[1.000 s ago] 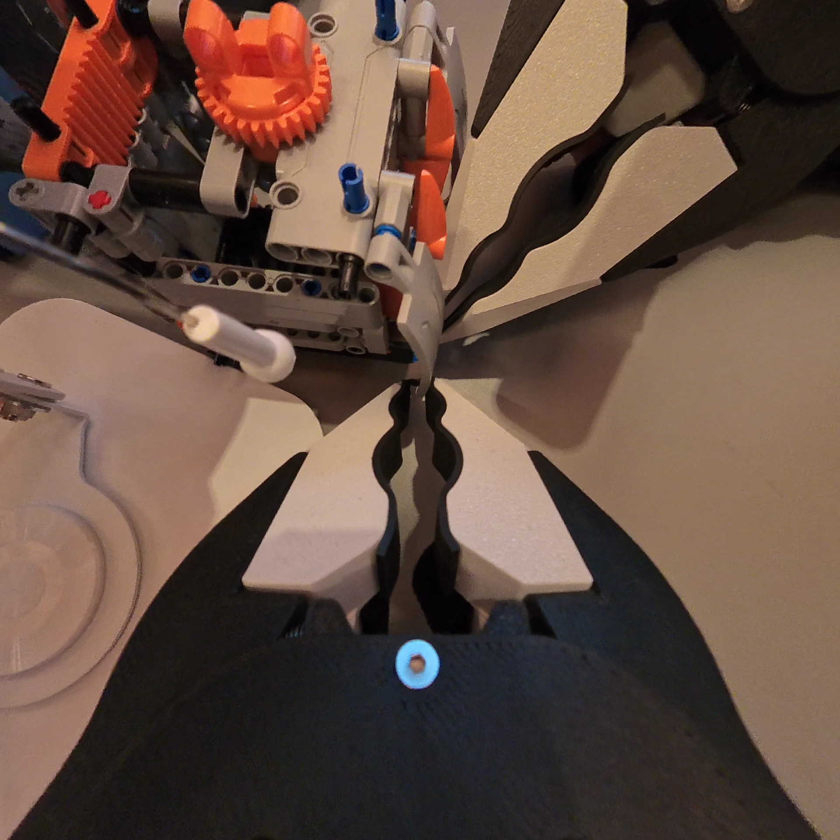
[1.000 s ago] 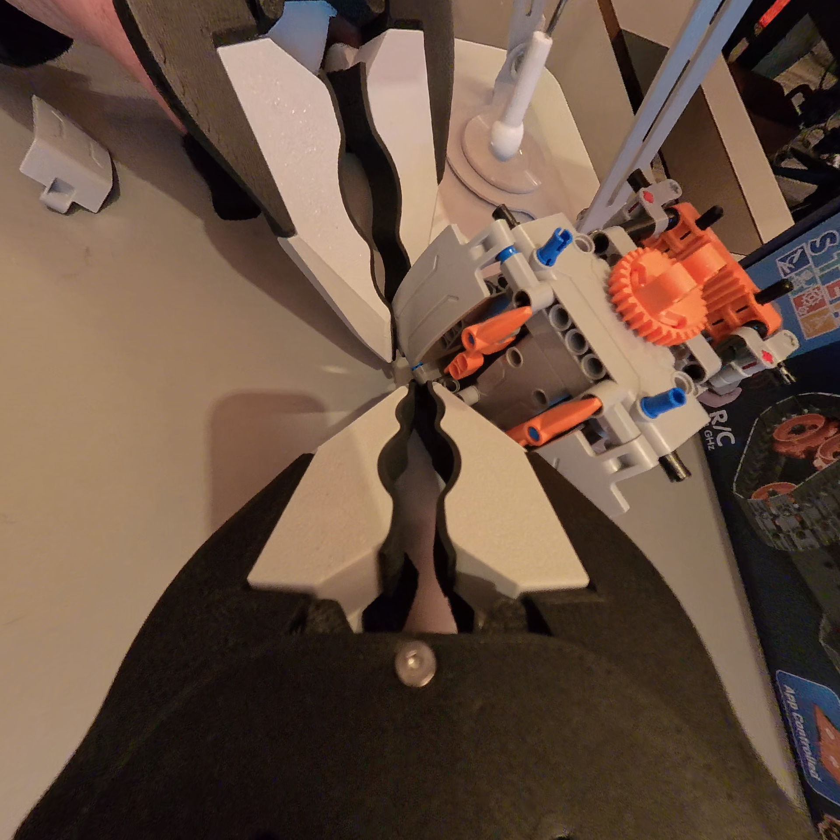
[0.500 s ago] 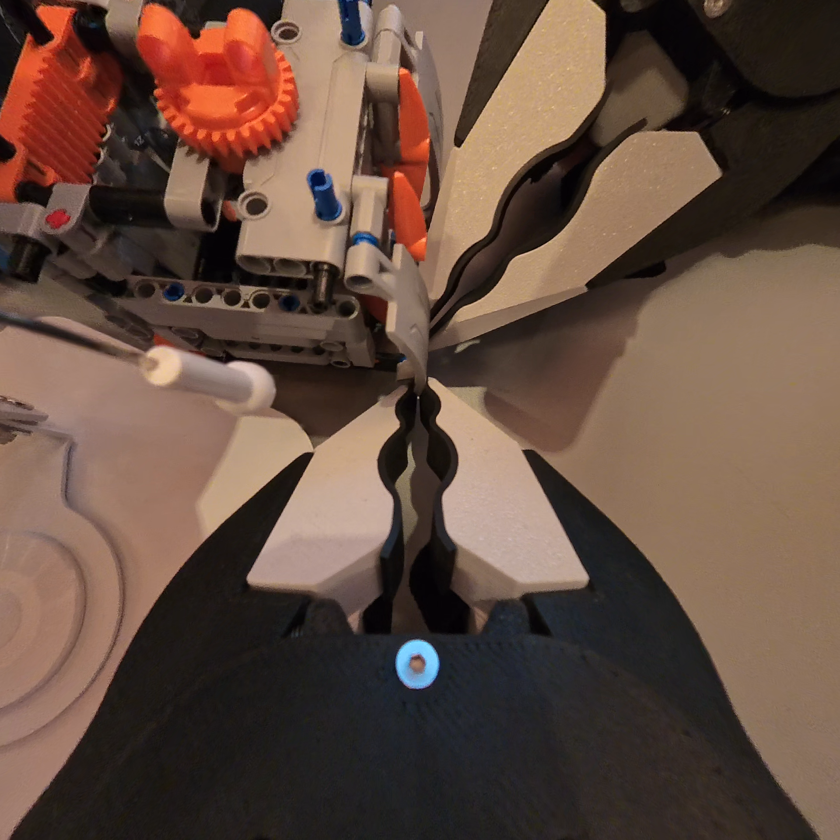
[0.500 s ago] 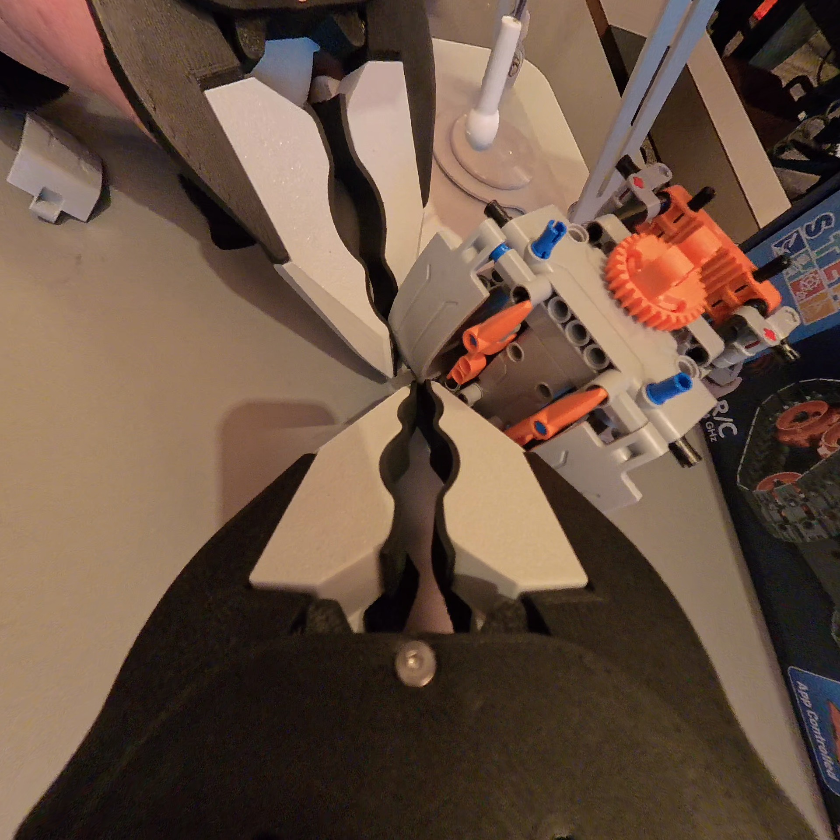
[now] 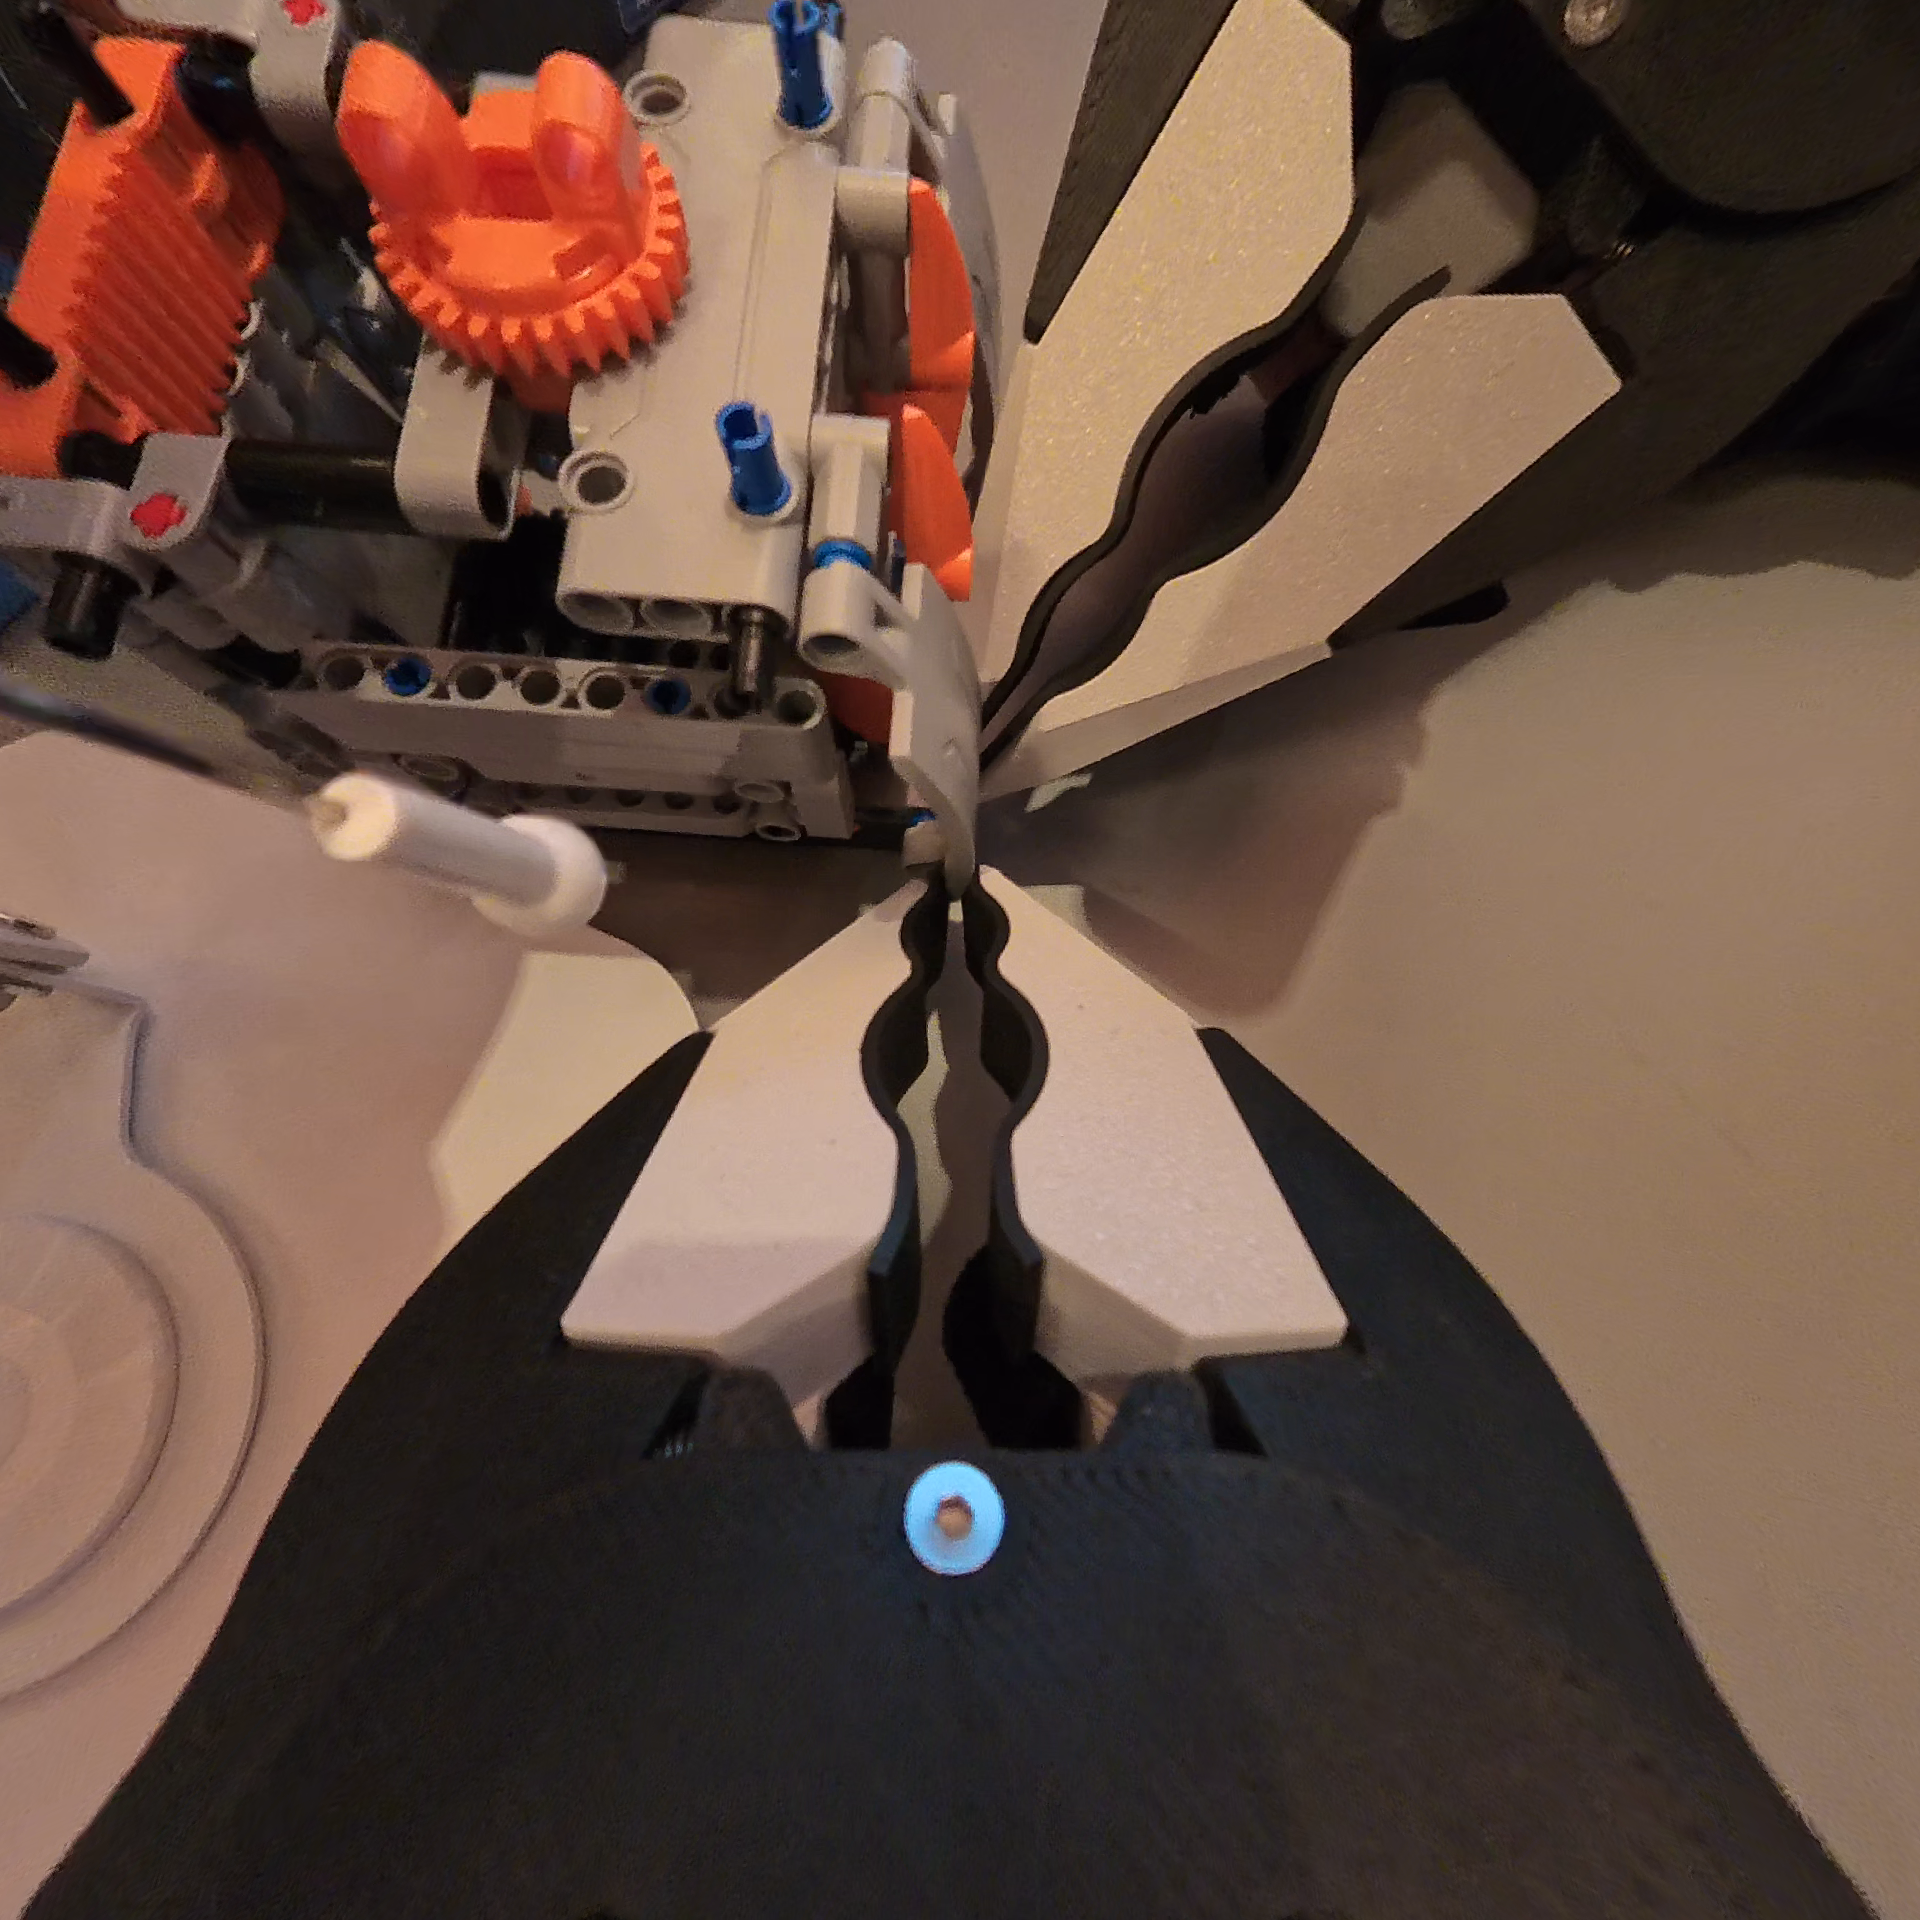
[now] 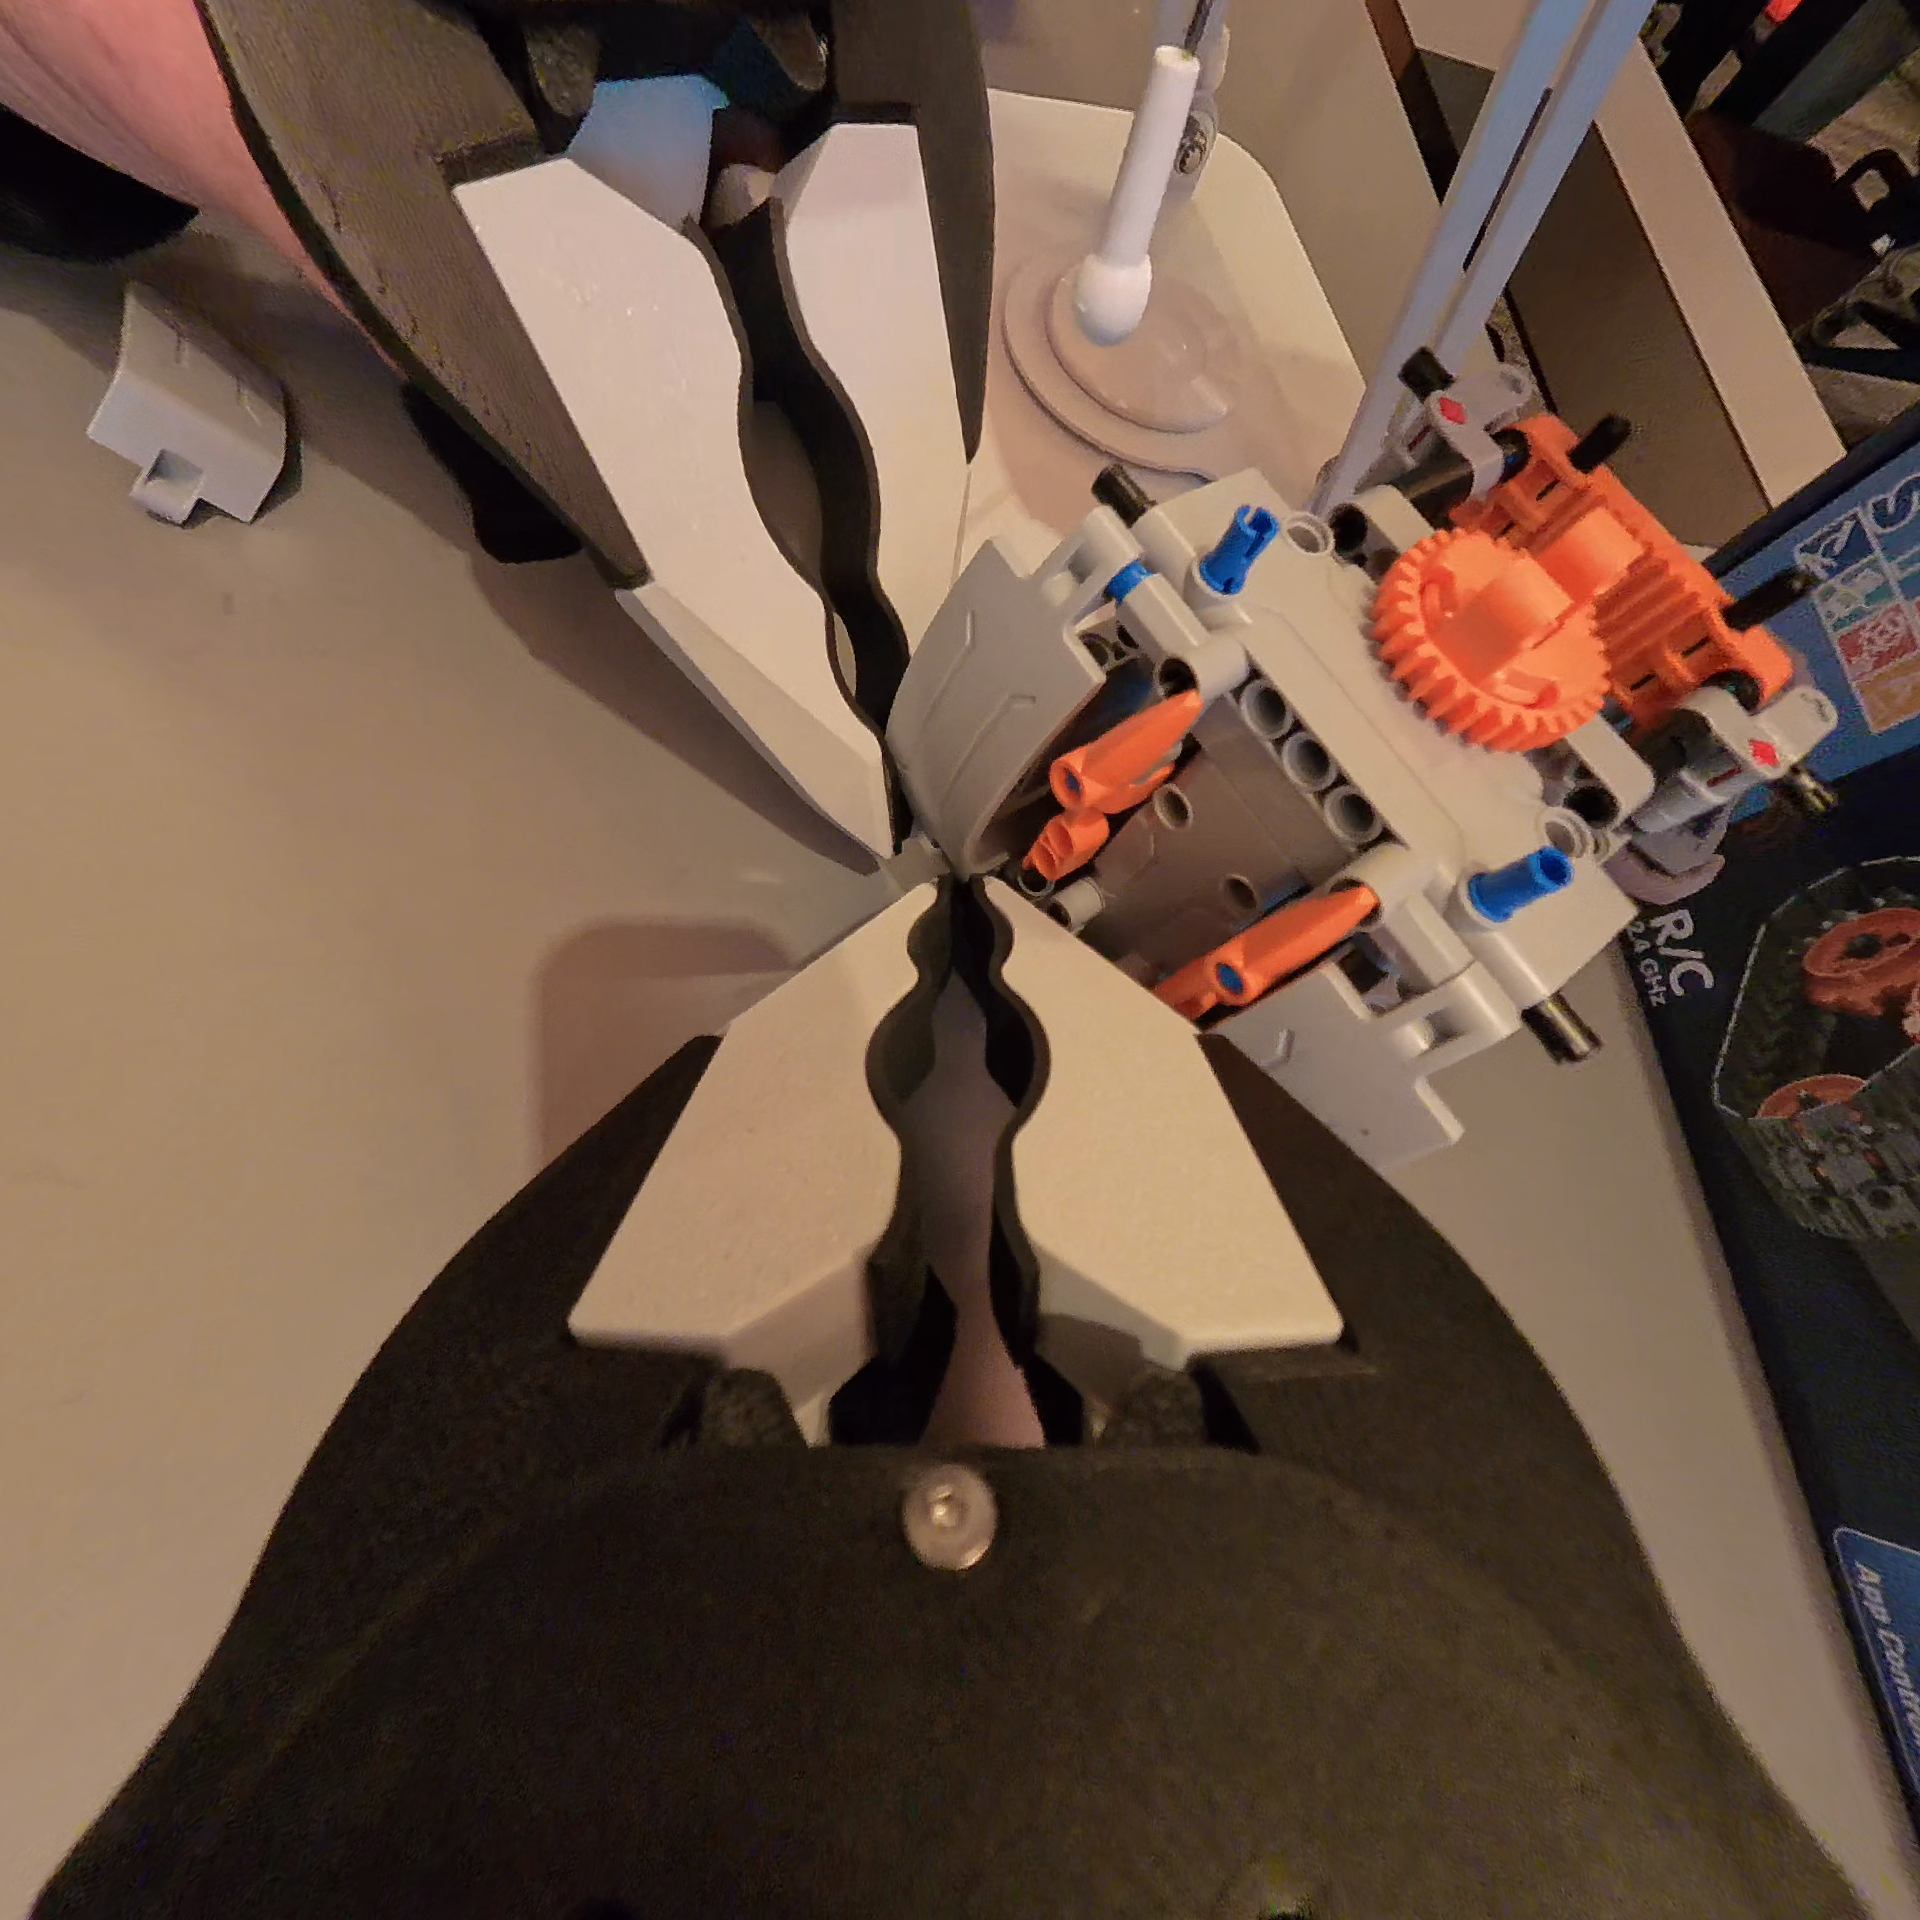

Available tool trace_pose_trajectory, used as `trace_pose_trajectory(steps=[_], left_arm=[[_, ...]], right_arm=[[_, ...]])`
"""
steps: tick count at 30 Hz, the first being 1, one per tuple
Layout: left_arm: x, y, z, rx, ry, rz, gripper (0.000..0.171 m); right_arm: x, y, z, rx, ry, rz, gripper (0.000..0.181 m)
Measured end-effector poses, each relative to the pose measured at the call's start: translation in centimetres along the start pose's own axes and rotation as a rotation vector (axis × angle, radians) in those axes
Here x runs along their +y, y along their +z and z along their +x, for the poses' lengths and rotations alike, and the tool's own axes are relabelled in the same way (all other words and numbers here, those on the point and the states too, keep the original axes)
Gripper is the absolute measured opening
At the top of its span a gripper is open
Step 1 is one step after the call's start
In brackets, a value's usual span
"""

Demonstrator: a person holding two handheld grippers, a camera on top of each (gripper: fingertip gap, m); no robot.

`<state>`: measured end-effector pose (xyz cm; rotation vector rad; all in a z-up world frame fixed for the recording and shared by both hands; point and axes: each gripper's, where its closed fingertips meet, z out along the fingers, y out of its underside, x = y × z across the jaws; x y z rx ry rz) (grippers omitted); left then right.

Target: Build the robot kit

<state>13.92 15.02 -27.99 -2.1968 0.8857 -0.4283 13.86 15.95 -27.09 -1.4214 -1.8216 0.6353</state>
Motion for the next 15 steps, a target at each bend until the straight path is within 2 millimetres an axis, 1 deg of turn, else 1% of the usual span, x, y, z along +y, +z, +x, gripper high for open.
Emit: trace_pose_trajectory(steps=[5,11,13,15], left_arm=[[-0.18,0.13,0.12,-0.011,-0.001,-0.006,0.0],[-0.08,0.1,-0.11,-0.04,0.018,-0.023,0.0],[-0.08,-0.2,-0.09,-0.035,0.009,-0.019,0.0],[0.27,-0.69,-0.35,-0.037,0.0,-0.031,0.004]], right_arm=[[-0.02,-0.07,0.01,-0.024,0.048,0.008,0.0],[0.01,-0.03,0.03,-0.014,0.036,-0.002,0.0],[-0.23,-0.16,-0.17,-0.019,0.025,-0.001,0.0],[-0.44,-0.56,-0.68,-0.041,-0.003,-0.022,0.001]])
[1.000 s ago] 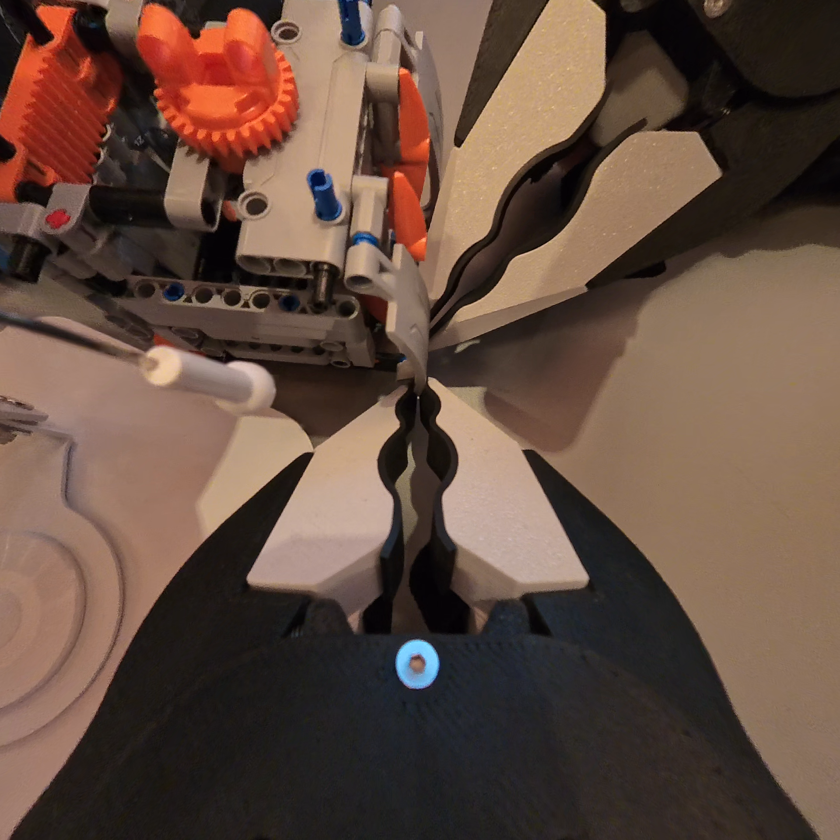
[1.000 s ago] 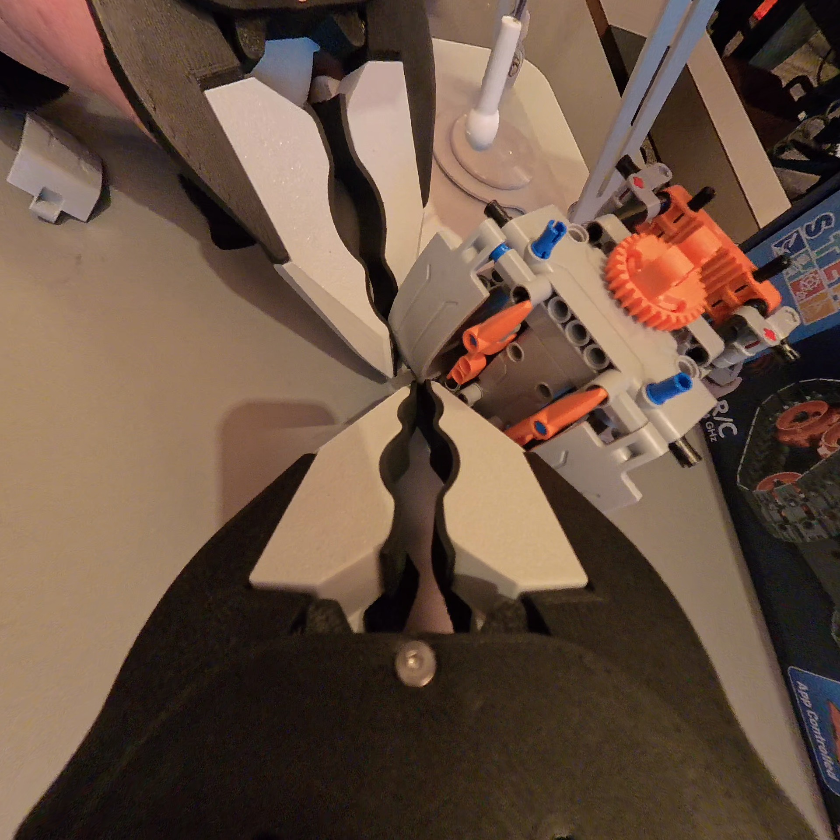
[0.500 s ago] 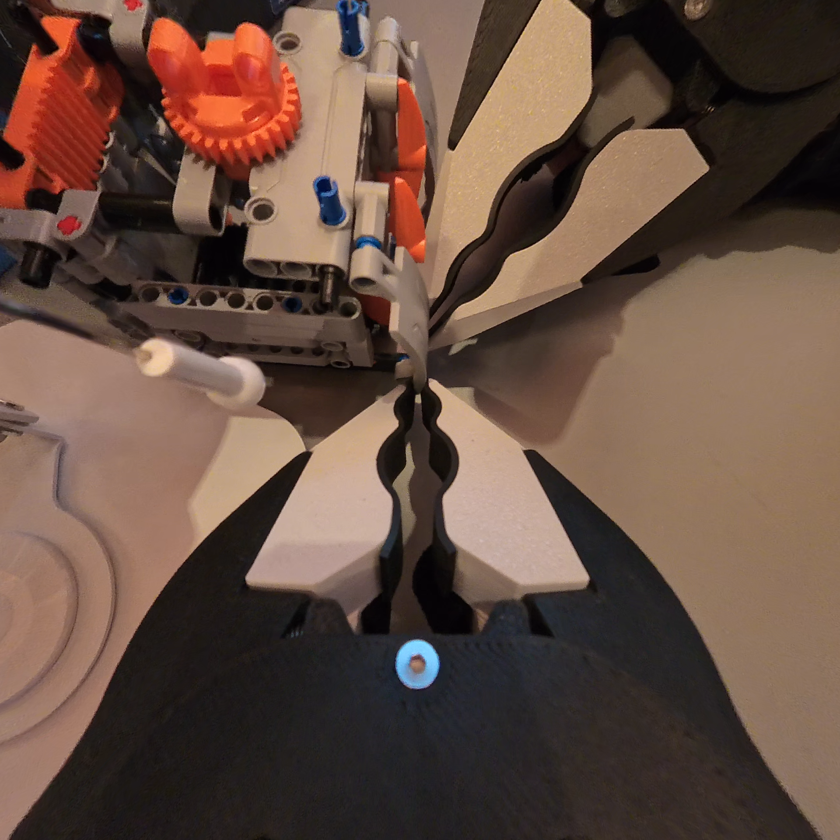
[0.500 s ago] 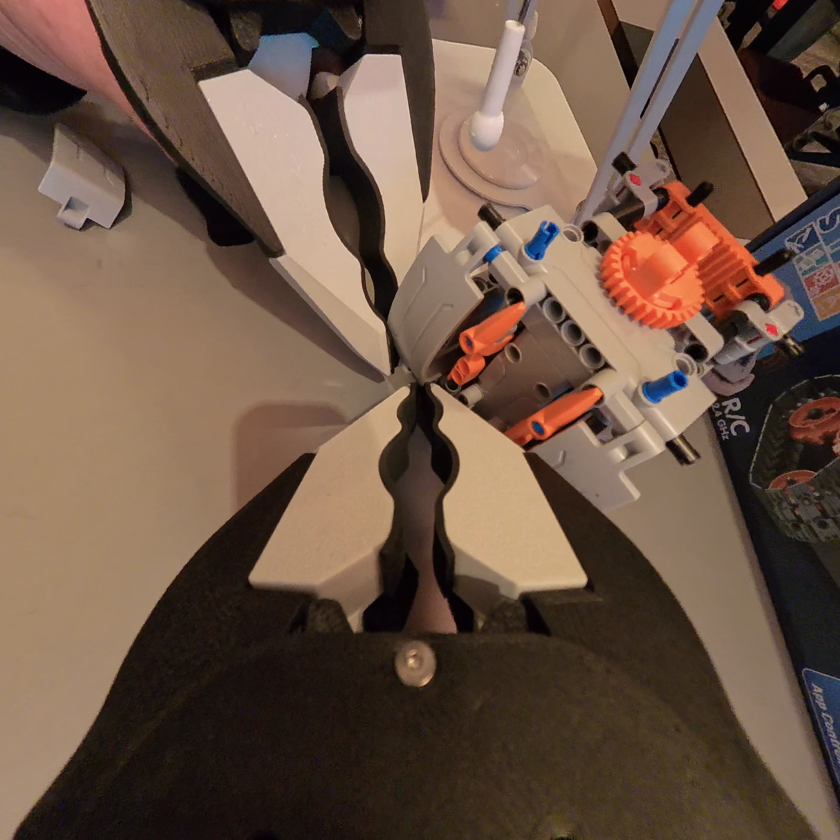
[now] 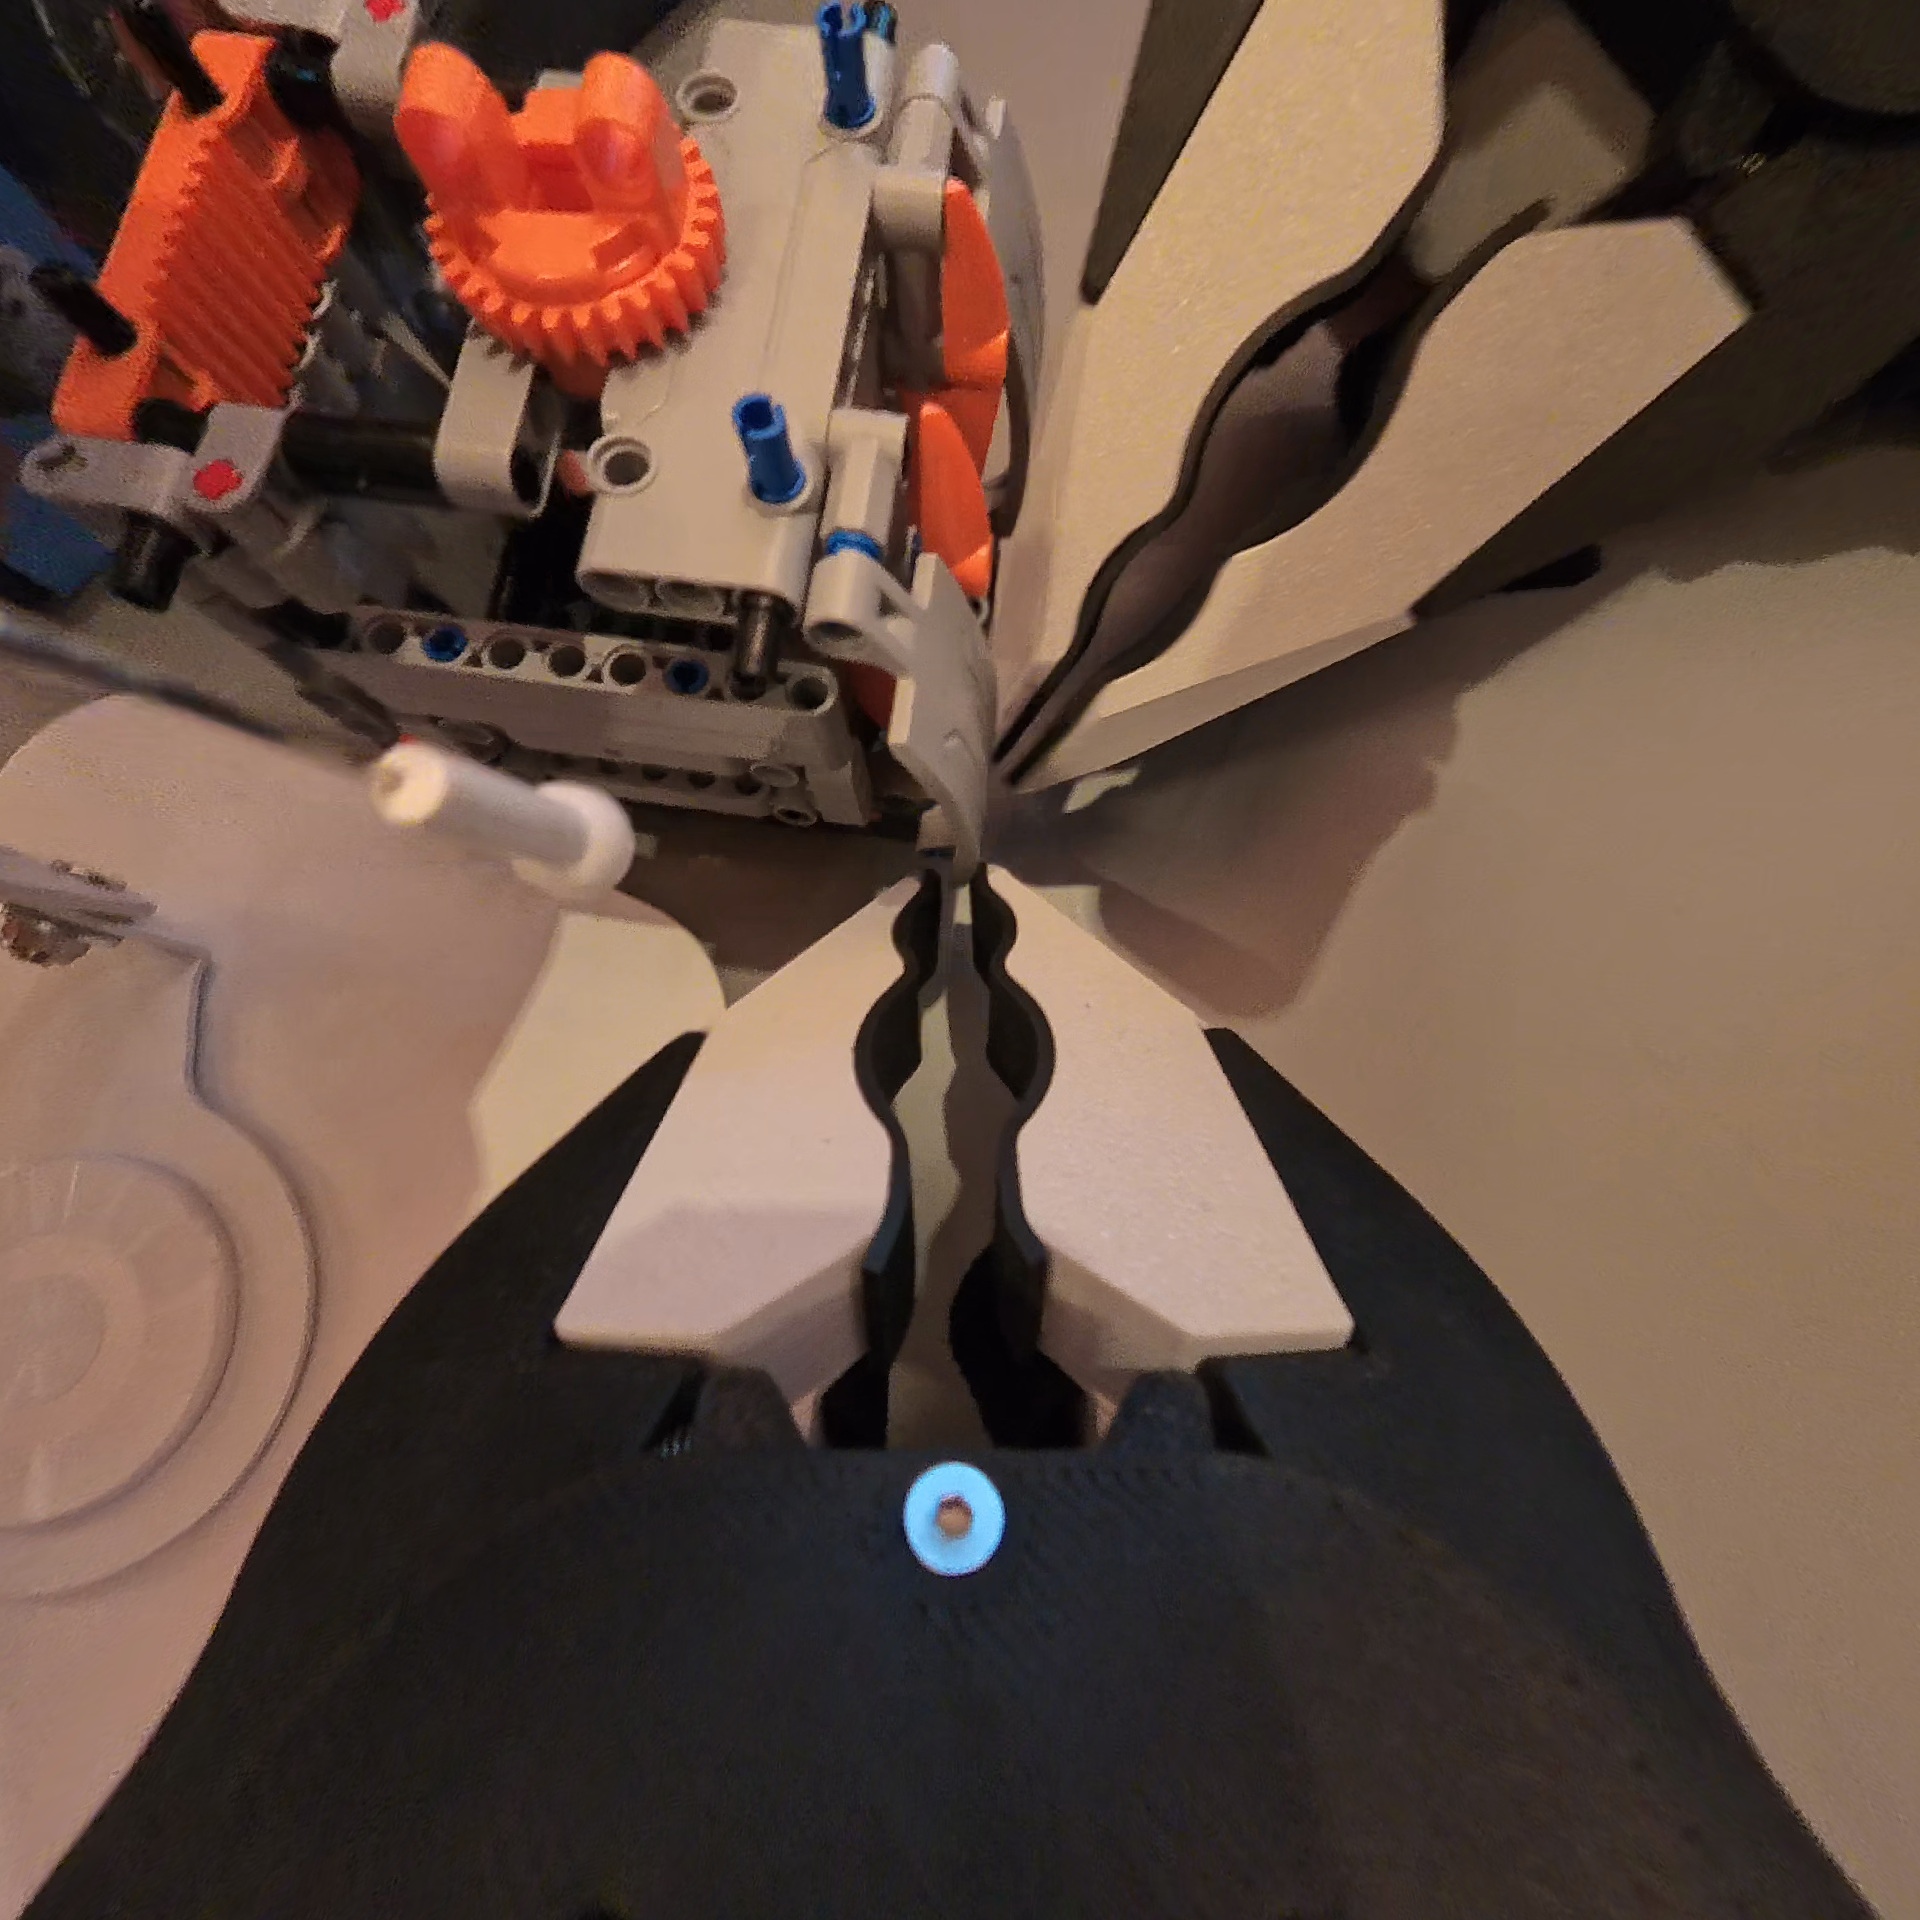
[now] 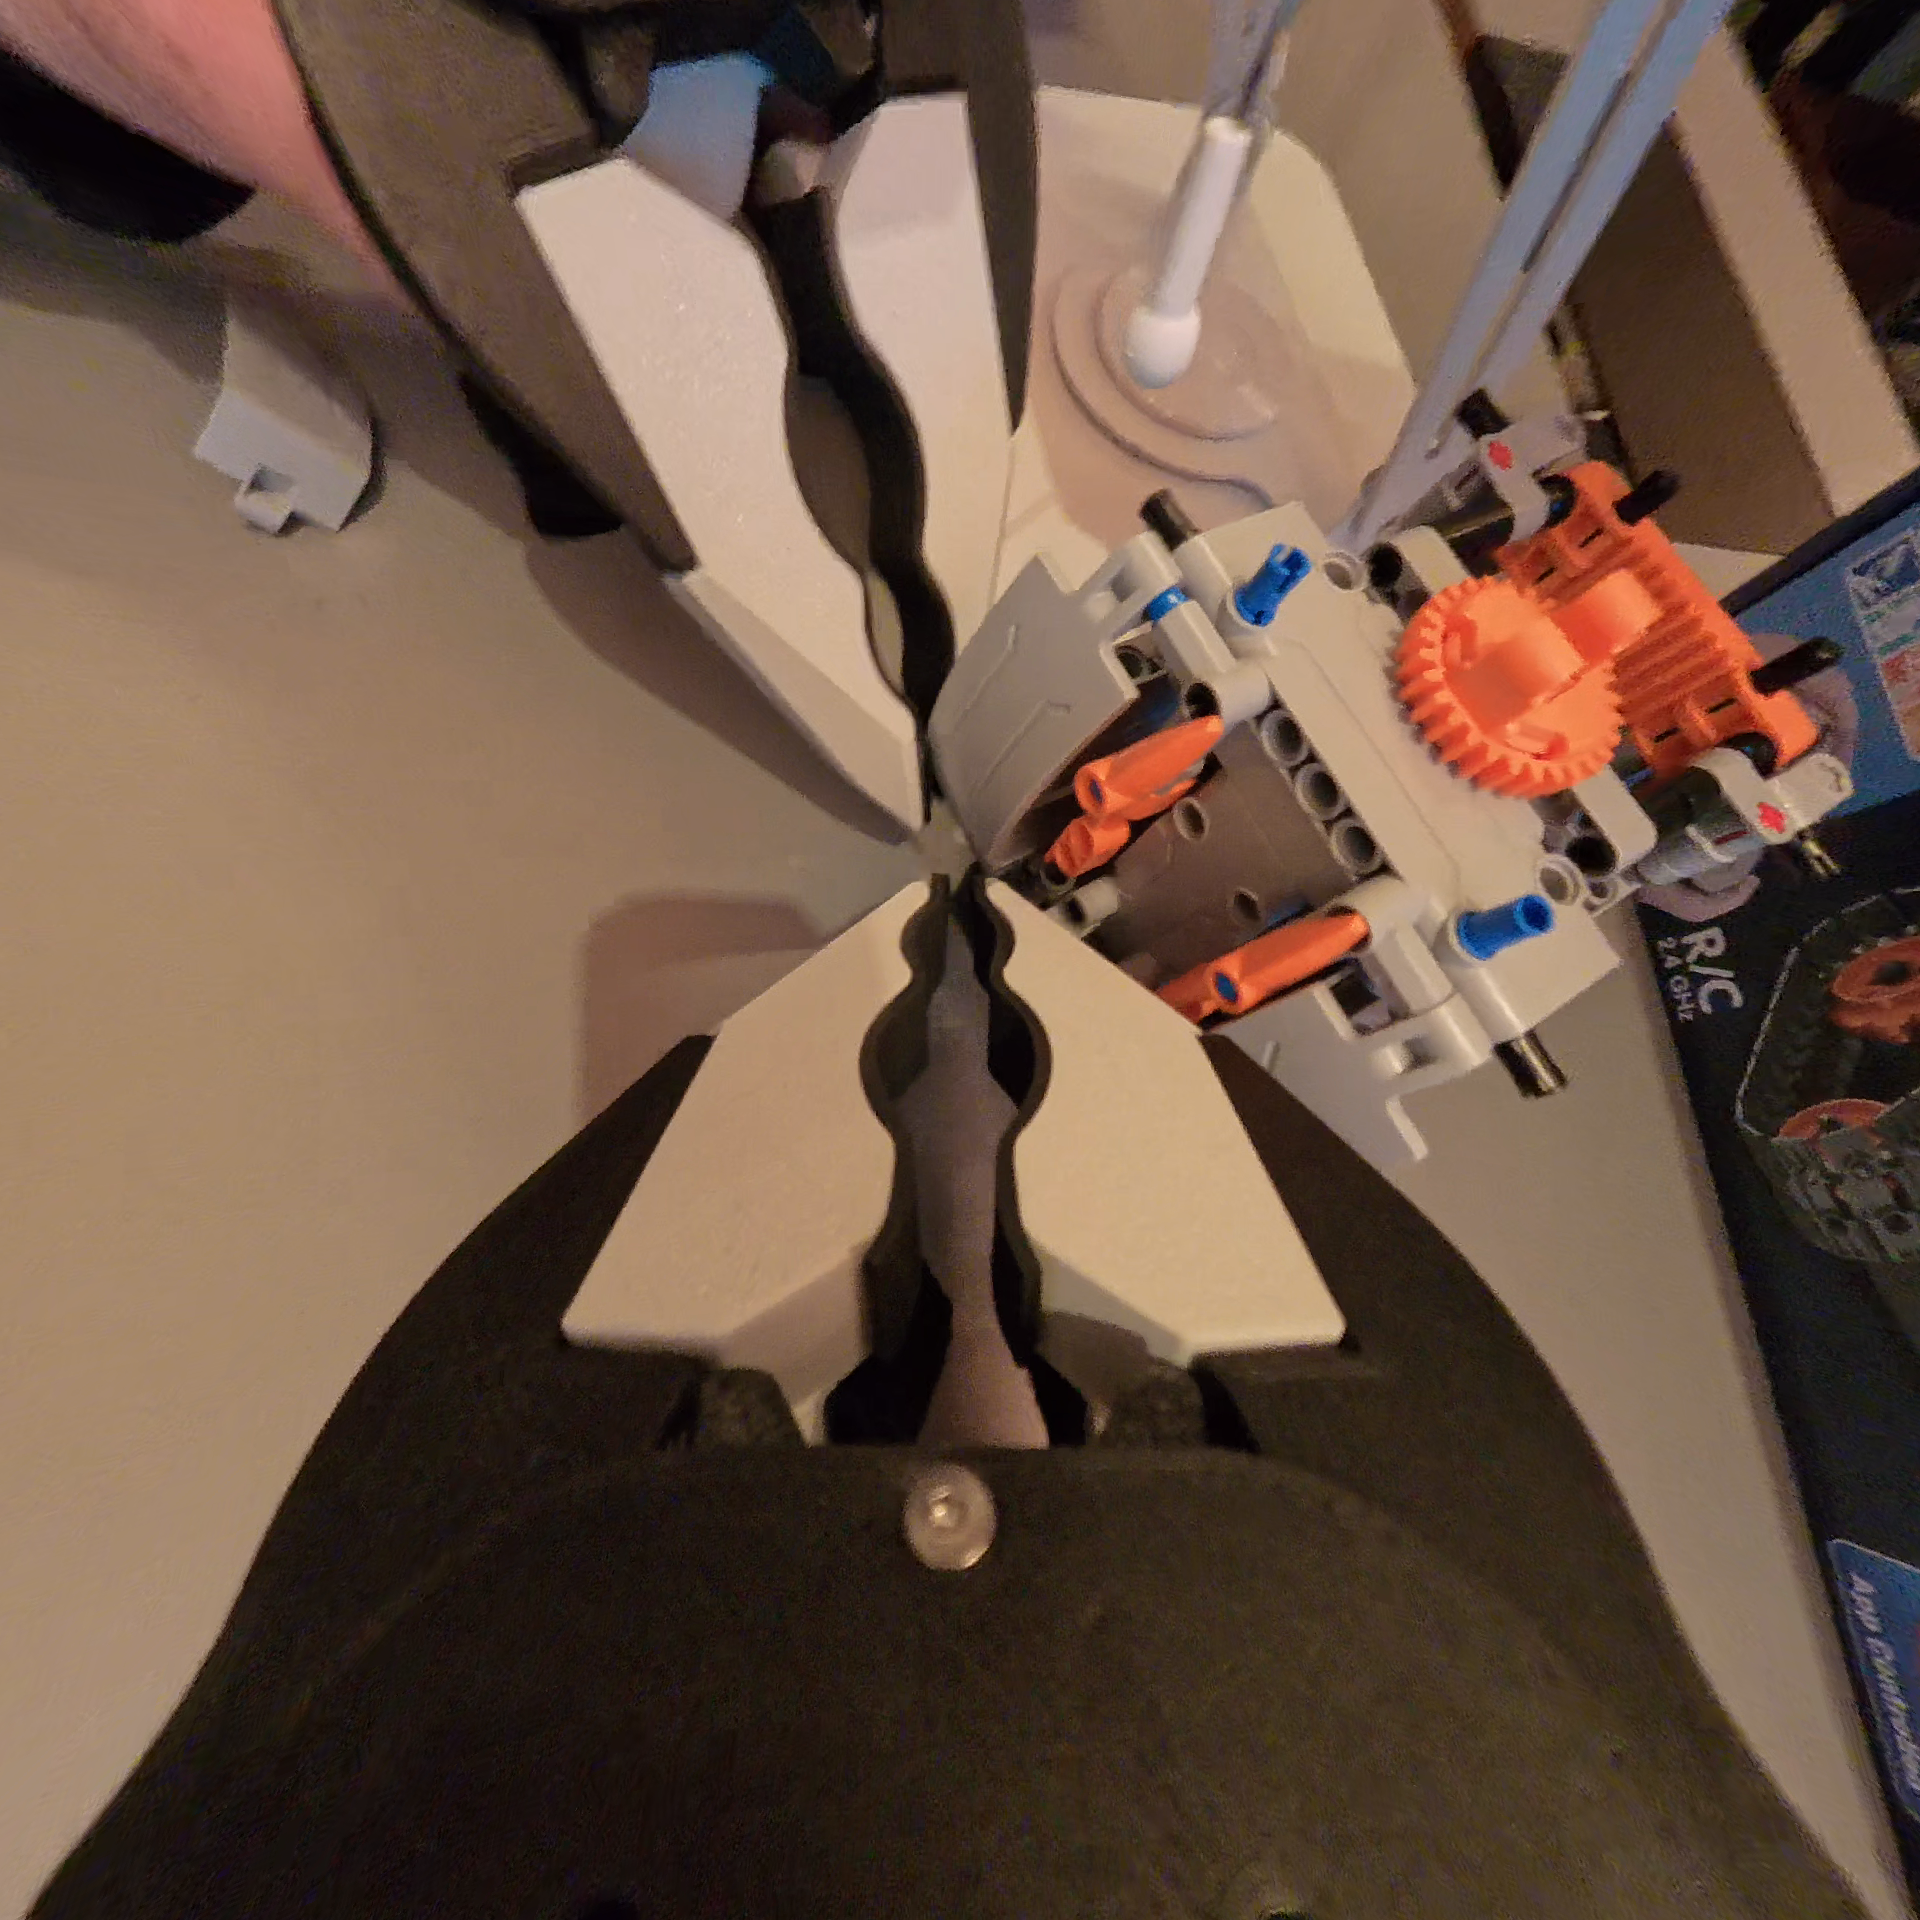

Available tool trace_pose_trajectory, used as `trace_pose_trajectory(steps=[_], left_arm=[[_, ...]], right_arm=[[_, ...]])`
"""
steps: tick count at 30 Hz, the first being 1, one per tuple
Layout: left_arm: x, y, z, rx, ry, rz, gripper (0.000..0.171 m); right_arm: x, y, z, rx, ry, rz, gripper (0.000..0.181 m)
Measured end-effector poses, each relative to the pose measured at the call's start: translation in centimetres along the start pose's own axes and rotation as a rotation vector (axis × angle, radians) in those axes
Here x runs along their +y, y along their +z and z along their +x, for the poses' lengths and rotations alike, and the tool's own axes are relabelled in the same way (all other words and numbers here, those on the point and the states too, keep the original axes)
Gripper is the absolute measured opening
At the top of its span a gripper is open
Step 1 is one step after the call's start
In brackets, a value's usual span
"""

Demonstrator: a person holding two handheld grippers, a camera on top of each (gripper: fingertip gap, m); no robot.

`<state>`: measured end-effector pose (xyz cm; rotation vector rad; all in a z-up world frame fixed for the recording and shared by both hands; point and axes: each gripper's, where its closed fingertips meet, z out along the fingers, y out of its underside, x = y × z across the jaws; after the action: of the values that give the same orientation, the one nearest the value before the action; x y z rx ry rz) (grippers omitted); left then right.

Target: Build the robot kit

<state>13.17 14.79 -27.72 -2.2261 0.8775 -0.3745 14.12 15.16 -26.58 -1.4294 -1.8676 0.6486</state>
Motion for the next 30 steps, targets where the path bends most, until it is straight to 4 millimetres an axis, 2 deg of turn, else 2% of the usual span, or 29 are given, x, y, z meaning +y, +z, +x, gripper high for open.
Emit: trace_pose_trajectory(steps=[2,4,7,10,13,15,17,20,24,25,30], left_arm=[[-0.2,-0.8,0.0,0.009,-0.009,0.028,0.004],[-0.7,-1.5,0.0,0.007,-0.007,0.05,0.006],[-1.7,-2.4,0.4,0.015,0.013,0.089,0.006],[-1.9,-2.4,0.4,0.004,0.022,0.095,0.006],[-2.5,-2.6,0.3,0.006,0.009,0.128,0.007],[-3.0,-2.7,0.1,0.006,0.001,0.152,0.006],[-3.1,-2.6,0.1,0.001,0.001,0.15,0.006],[-3.2,-2.4,0.2,0.009,-0.004,0.154,0.005],[-3.4,-2.2,0.4,0.016,-0.008,0.162,0.005],[-3.4,-2.2,0.4,0.018,-0.01,0.162,0.004],[-3.0,-2.4,0.6,0.043,-0.018,0.147,0.004]], right_arm=[[0.0,-0.8,-0.3,-0.029,-0.018,-0.028,0.009],[-0.6,-2.2,-1.2,-0.097,-0.038,-0.018,0.005],[-1.2,-4.8,-0.7,-0.13,-0.046,0.003,0.002],[-2.3,-8.3,2.2,-0.08,0.037,0.113,0.005],[-2.3,-10.9,5.7,0.01,0.146,0.192,0.025],[-1.4,-10.7,6.6,0.023,0.194,0.17,0.033],[-0.3,-9.4,6.7,0.017,0.219,0.128,0.034],[0.8,-6.9,5.5,-0.031,0.239,0.084,0.033],[1.0,-4.3,4.4,-0.048,0.259,0.096,0.028],[1.0,-4.3,4.6,-0.029,0.25,0.09,0.022],[0.9,-4.7,3.7,-0.086,0.25,0.084,0.017]])
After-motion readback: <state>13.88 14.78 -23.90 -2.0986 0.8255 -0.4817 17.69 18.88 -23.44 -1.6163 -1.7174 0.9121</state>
